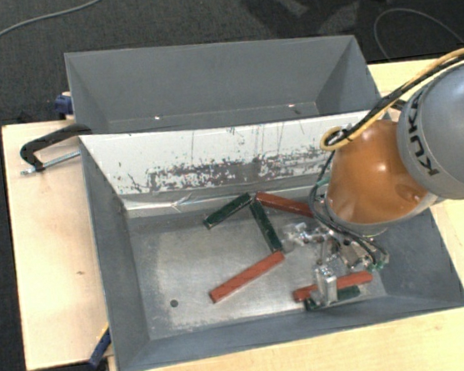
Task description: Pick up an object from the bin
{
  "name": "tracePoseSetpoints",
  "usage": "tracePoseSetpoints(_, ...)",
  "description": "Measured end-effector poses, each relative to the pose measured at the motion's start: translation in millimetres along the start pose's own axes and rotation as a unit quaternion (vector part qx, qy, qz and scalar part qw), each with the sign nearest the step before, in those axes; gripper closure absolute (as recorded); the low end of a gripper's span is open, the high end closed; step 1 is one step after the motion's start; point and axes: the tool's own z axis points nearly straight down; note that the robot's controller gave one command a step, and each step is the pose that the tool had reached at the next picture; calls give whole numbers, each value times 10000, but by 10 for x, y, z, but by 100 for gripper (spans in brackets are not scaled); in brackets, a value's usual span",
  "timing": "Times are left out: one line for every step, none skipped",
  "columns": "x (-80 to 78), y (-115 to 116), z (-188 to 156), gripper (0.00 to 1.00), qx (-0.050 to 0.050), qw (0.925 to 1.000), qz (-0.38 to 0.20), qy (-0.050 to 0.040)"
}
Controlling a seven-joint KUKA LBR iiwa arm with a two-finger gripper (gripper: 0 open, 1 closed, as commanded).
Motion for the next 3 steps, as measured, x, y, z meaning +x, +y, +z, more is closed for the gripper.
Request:
tracePoseSetpoints(177,-264,1,0,9,10000,98,7)
tracePoseSetpoints(174,-249,6,100,5,10000,81,10)
tracePoseSetpoints(147,-261,-1745,100,28,9995,321,-55)
